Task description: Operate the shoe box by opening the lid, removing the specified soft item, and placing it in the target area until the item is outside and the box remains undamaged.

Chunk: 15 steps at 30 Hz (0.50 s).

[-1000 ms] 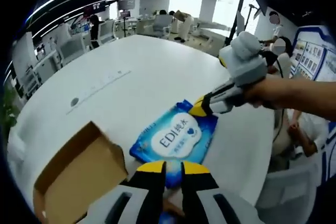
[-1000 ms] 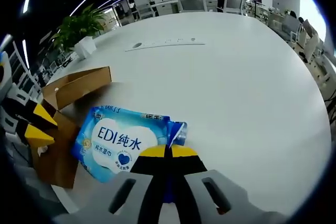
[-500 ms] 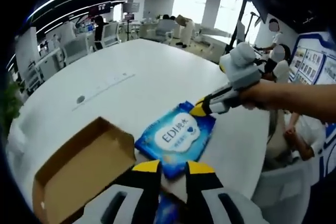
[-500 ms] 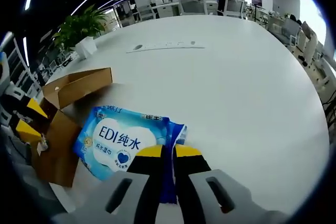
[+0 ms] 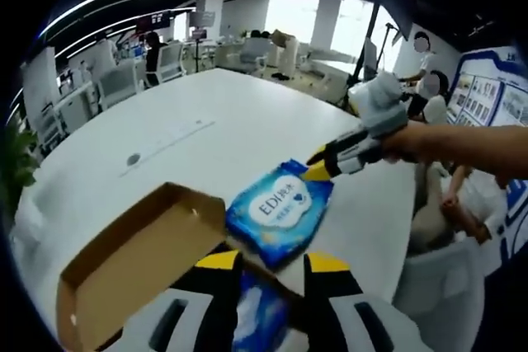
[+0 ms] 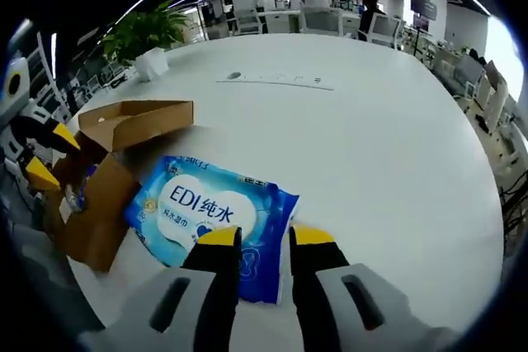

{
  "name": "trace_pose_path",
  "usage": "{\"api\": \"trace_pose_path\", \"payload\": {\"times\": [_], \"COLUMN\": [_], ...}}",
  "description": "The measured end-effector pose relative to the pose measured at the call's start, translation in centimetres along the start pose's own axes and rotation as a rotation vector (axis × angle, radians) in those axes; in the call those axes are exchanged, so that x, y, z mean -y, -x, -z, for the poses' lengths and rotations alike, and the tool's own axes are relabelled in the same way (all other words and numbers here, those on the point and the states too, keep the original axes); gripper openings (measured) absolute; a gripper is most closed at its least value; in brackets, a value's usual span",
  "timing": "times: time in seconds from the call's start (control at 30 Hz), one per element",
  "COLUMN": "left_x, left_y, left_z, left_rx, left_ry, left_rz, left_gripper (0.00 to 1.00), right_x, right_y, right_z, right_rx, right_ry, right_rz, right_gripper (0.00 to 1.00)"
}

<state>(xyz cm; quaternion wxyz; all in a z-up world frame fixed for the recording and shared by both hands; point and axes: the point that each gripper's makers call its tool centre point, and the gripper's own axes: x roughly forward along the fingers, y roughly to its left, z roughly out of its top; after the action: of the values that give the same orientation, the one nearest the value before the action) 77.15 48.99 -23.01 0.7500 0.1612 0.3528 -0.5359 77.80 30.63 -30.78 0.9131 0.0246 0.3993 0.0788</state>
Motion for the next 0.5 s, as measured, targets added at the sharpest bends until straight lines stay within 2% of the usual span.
{"api": "trace_pose_path", "payload": {"times": [0.27,0.5], "left_x": [0.8,0.2], "left_y": [1.2,1.8], "left_z": [1.1,2.1], "left_rx": [0.004,0.007], "left_ry": [-0.075,-0.100], "left_rz": [0.044,0.065], "left_gripper": [0.34,0.39], "right_x": [-0.4,-1.2], "right_y": [1.1,2.2], "right_z": [0.1,-0.4], "right_rx": [-0.001,0.012], "right_ry": [0.088,0.172], "right_rz": [-0.013,-0.046], "right_gripper": [0.32,0.42]}}
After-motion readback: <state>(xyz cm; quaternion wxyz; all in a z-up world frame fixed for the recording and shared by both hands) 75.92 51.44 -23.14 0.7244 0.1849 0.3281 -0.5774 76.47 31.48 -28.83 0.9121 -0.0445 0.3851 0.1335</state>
